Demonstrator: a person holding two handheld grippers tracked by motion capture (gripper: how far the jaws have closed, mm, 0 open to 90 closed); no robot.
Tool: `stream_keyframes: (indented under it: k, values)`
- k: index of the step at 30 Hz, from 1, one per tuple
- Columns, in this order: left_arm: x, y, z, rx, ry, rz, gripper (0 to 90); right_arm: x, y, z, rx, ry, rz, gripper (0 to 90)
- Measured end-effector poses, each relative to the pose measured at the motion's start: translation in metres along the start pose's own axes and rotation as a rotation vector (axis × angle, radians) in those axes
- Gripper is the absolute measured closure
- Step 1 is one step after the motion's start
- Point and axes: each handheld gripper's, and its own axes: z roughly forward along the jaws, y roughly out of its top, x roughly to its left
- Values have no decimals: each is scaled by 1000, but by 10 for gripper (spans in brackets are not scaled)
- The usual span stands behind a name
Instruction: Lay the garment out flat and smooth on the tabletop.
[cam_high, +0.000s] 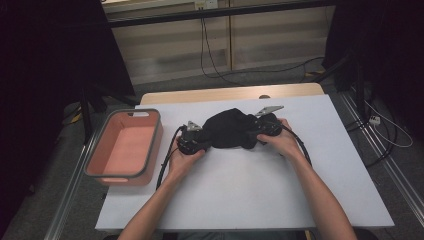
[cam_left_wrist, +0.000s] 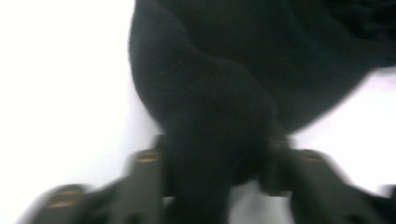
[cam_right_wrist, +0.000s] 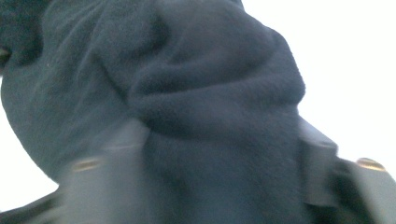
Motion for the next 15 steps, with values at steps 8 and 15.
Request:
stream_keyframes:
  k: [8, 15]
  values:
    - [-13, 2, -16, -18, -63, -5, 780, 12, -14, -32, -47, 51, 10, 710]
    - [-27, -5, -44, -32, -116, 17, 780, 43, -24, -67, -102, 113, -27, 715]
